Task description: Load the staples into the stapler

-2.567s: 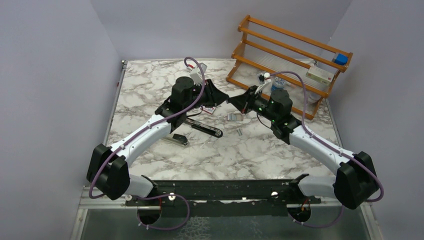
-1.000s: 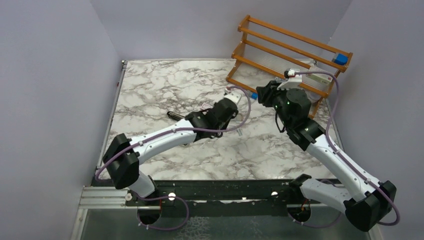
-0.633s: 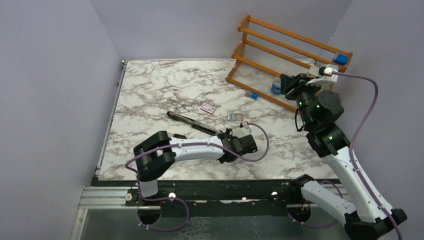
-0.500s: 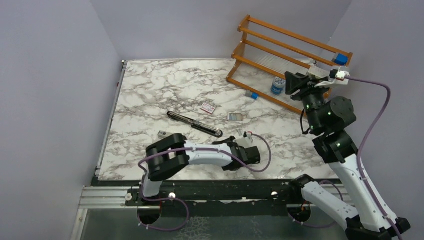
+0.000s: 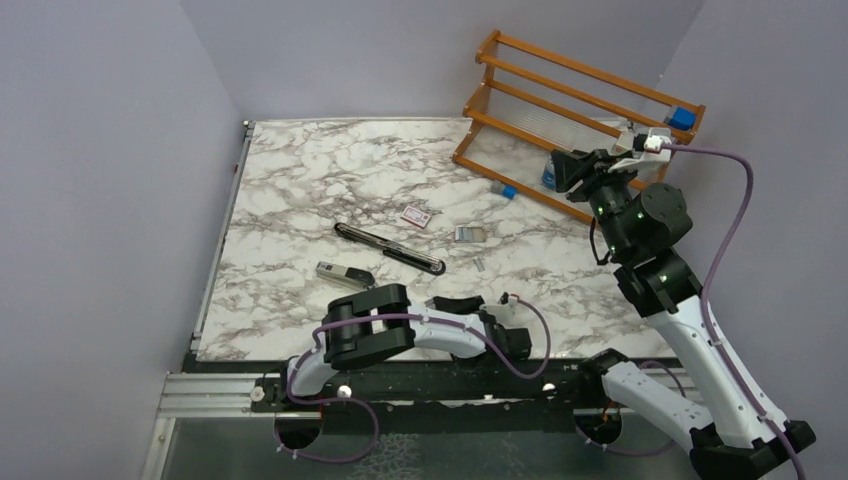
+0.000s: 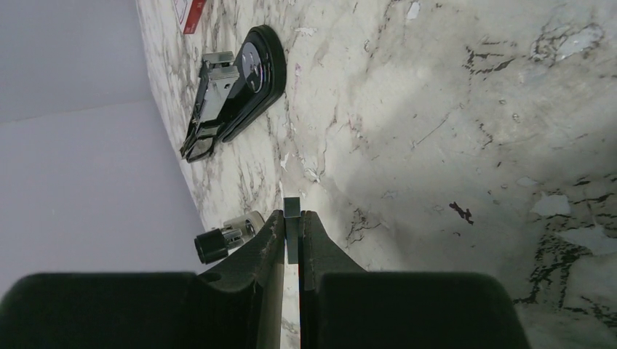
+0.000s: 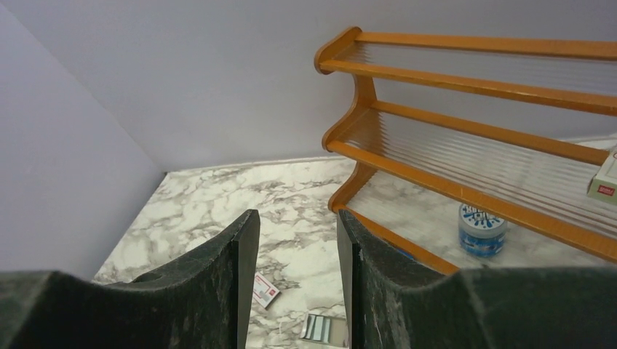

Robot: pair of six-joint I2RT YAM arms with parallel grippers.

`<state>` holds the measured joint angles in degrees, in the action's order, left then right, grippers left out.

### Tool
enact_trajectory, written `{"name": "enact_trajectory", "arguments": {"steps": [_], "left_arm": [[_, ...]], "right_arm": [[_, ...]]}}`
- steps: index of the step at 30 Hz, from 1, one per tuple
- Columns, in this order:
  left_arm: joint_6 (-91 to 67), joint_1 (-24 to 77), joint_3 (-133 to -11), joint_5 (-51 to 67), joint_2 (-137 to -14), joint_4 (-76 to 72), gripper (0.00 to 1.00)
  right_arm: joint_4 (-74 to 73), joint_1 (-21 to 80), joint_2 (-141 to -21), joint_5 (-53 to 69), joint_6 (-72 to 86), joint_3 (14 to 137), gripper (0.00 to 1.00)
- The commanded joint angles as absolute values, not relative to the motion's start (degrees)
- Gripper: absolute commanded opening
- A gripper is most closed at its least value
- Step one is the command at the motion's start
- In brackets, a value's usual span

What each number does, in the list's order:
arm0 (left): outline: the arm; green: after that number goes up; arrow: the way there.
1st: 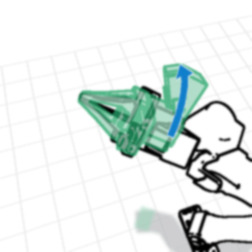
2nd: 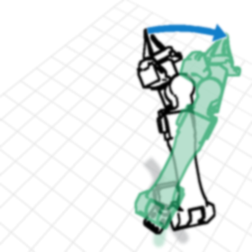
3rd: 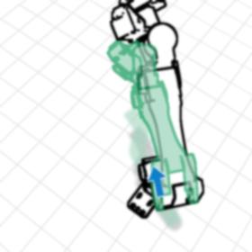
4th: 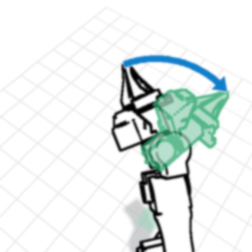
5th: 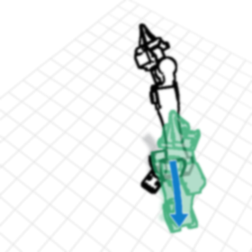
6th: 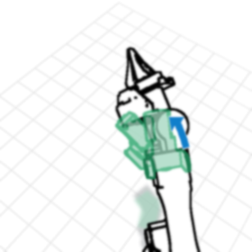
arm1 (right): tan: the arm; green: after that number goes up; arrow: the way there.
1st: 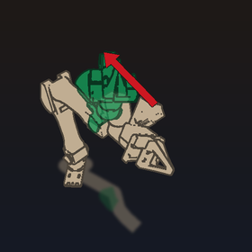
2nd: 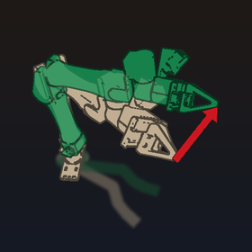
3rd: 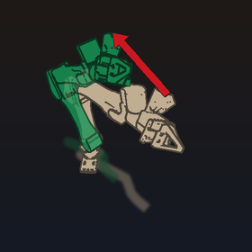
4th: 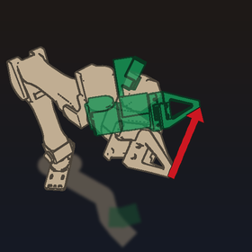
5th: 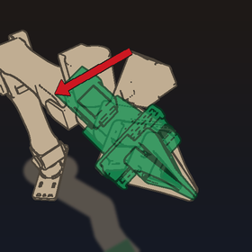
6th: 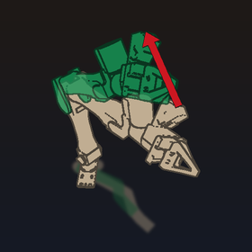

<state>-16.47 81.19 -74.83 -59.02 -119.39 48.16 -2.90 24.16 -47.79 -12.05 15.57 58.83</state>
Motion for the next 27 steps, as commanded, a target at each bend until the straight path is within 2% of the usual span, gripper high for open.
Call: {"name": "enact_trajectory", "arguments": {"steps": [1, 16, 27], "left_arm": [[-18.1, 81.91, -74.47, -59.39, -120.18, 47.58, 0.05], [-16.52, 82.0, -70.89, -51.78, -118.66, 40.9, 0.08], [-14.62, 82.0, -70.0, -47.09, -116.7, 38.77, 0.22]], "right_arm": [[-2.17, 24.08, -48.16, -9.01, 16.25, 58.2, 0.47], [-0.95, 24.08, -48.51, -8.25, 16.35, 56.54, 0.47], [-0.35, 24.08, -48.99, -7.66, 16.22, 55.04, 0.47]]}}
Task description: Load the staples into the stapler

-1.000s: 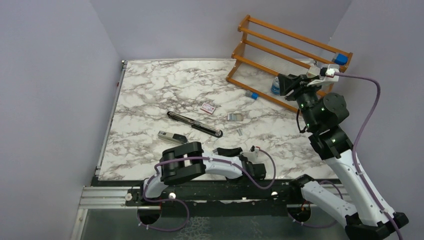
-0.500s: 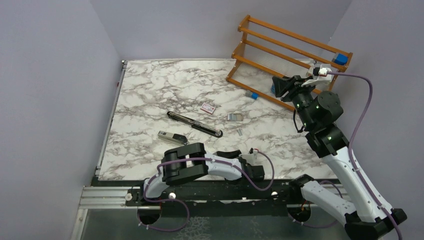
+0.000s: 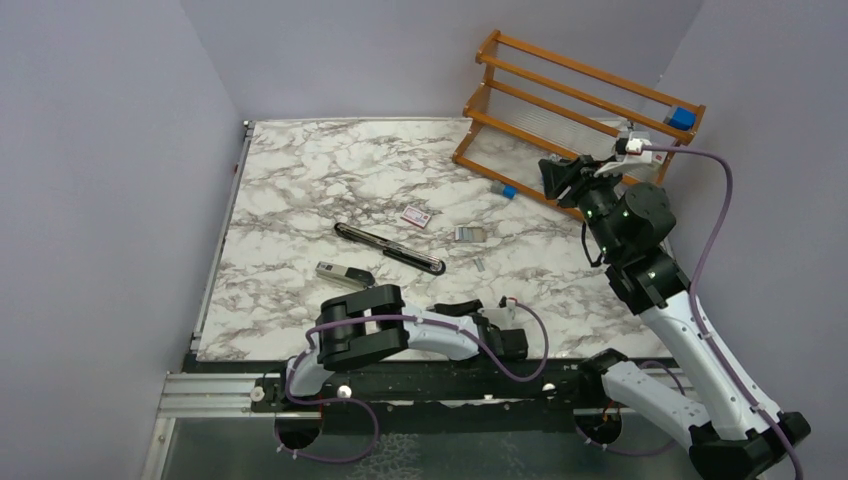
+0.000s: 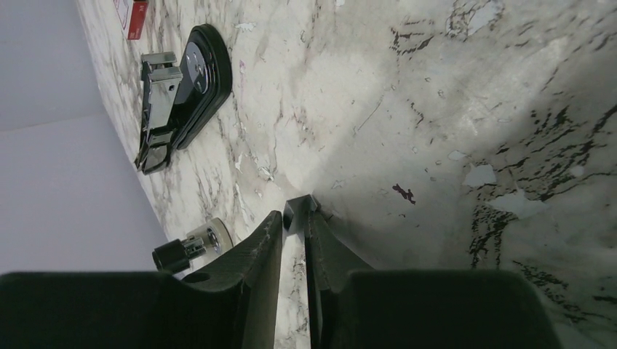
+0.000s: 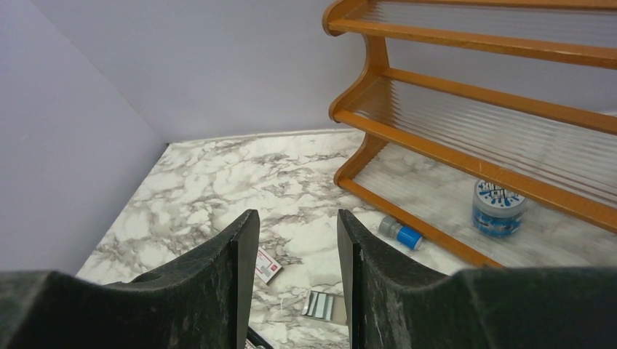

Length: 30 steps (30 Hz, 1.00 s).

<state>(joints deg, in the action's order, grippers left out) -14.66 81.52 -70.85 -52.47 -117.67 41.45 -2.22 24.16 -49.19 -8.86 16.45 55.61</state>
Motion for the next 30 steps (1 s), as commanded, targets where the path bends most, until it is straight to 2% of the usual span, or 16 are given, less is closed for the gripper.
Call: {"name": "enact_trajectory", "arguments": {"steps": [1, 17, 25, 30], "left_arm": [[-14.52, 82.0, -70.09, -47.08, -116.72, 38.76, 0.23], [-14.59, 81.81, -71.71, -45.61, -114.39, 38.61, 0.28], [-12.84, 76.28, -75.24, -40.46, -102.25, 35.87, 0.31], [-13.58, 66.37, -70.41, -28.02, -89.59, 29.31, 0.31]], "right_arm": [[-0.3, 24.08, -49.03, -7.69, 16.21, 55.07, 0.47], [0.26, 24.08, -50.23, -6.73, 16.04, 54.93, 0.47], [0.43, 24.08, -50.53, -6.73, 16.32, 54.46, 0.47], [-2.86, 24.08, -51.48, -6.31, 16.22, 55.42, 0.47]]}}
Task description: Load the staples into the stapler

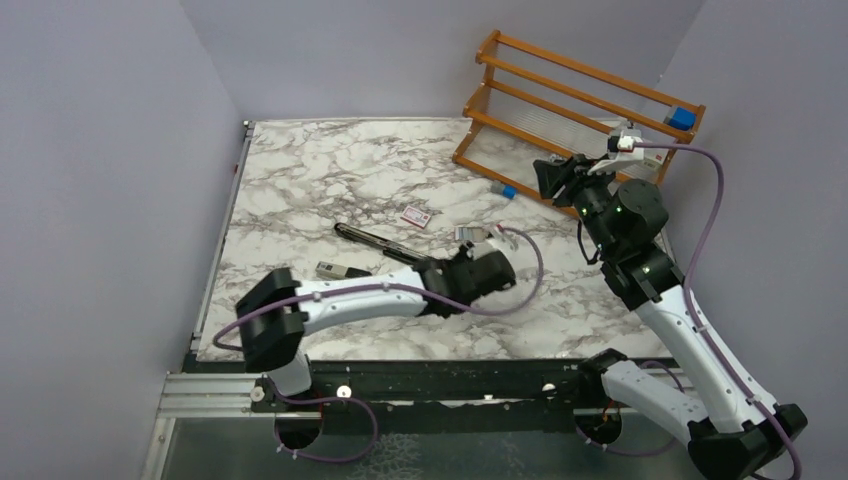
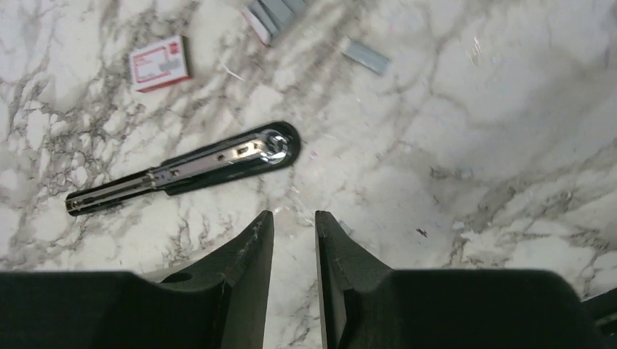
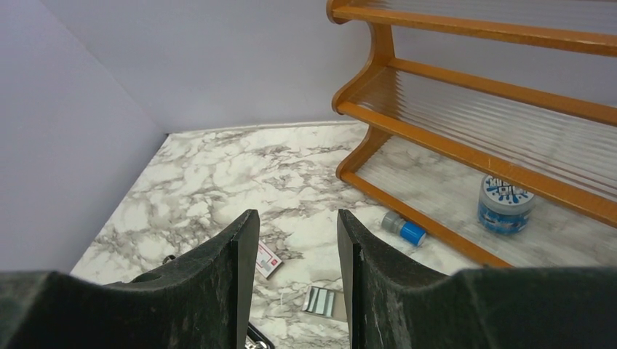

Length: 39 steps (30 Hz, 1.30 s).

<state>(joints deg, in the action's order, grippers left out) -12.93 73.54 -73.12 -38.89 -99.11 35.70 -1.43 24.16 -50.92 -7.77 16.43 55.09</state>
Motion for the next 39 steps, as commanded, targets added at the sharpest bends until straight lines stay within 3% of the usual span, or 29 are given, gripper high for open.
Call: {"name": "enact_trajectory", "arguments": {"steps": [1, 5, 9, 14, 17, 22, 27, 33, 39], "left_arm": [[-14.0, 63.88, -69.04, -25.5, -87.25, 27.98, 0.32], [-14.78, 55.57, -65.97, -19.81, -82.28, 25.98, 0.35], [-16.86, 47.43, -62.36, -11.1, -79.95, 23.25, 0.34], [-18.16, 40.68, -58.71, -4.16, -78.63, 20.69, 0.31], [-18.02, 37.14, -58.12, -2.11, -77.95, 20.1, 0.31], [-18.04, 31.36, -57.58, 2.36, -77.13, 19.69, 0.31], [-18.1, 29.47, -56.63, 4.56, -76.28, 19.76, 0.3], [-17.72, 28.88, -55.82, 5.51, -75.24, 19.69, 0.31], [-17.66, 28.23, -55.02, 5.63, -74.58, 19.71, 0.31]], "right_arm": [[-4.13, 24.08, -52.05, -6.33, 16.67, 55.64, 0.47], [-9.69, 24.08, -56.35, -2.65, 19.26, 56.35, 0.47], [-13.24, 24.08, -64.02, 10.86, 21.79, 56.05, 0.43], [-7.97, 26.22, -69.68, 23.1, 20.11, 49.82, 0.4], [-6.84, 31.29, -75.08, 25.4, 12.37, 49.8, 0.41], [7.96, 35.22, -79.73, 33.73, 1.63, 44.91, 0.49], [15.64, 35.38, -83.67, 42.88, -12.7, 42.87, 0.47], [6.07, 36.28, -87.91, 57.61, -38.46, 43.94, 0.47], [-9.37, 37.63, -93.66, 59.94, -53.14, 49.14, 0.48]]}}
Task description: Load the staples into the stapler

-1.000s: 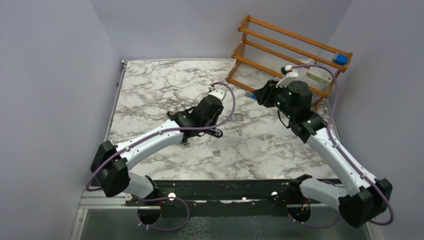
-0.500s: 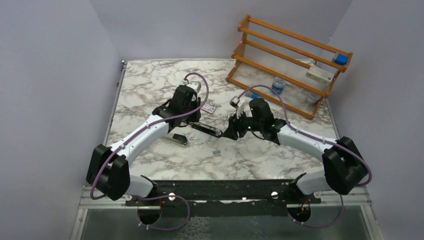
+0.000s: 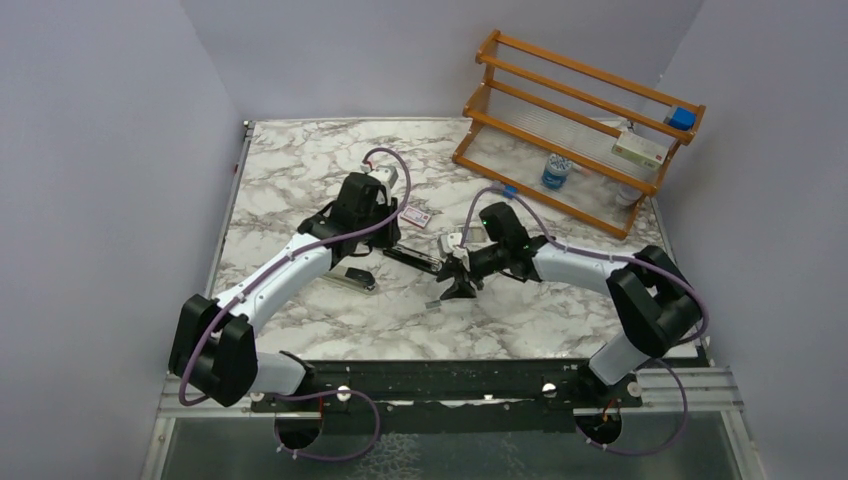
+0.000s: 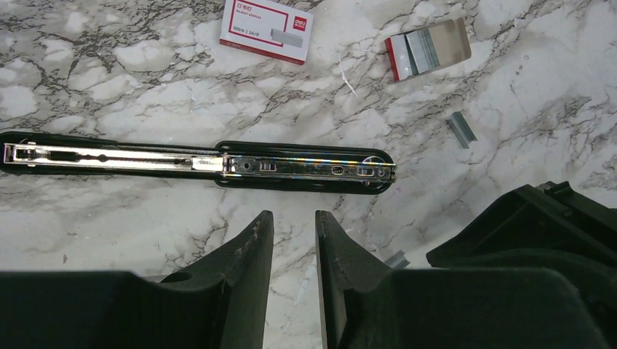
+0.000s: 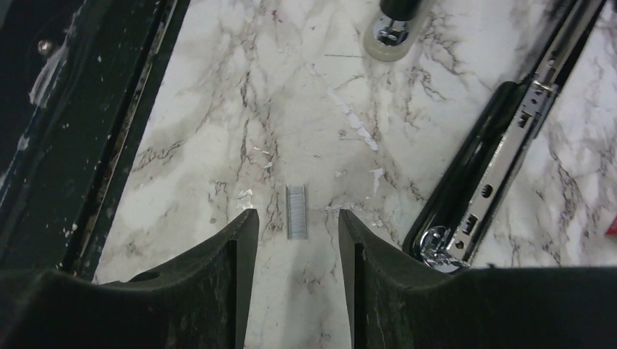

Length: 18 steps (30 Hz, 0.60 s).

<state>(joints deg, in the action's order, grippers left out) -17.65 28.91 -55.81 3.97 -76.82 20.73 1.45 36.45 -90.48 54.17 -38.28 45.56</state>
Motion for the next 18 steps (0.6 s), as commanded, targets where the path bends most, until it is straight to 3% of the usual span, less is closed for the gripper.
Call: {"name": "enact_trajectory", "arguments": {"steps": [1, 18], "left_arm": [[-17.67, 28.1, -54.9, 5.65, -74.56, 19.76, 0.3], [-17.4, 26.5, -53.93, 5.21, -73.35, 20.33, 0.31]], "right_arm": [[-10.51, 38.22, -94.29, 59.61, -54.05, 49.63, 0.49], [-8.07, 42.35, -100.46, 51.06, -52.82, 51.99, 0.5]]}}
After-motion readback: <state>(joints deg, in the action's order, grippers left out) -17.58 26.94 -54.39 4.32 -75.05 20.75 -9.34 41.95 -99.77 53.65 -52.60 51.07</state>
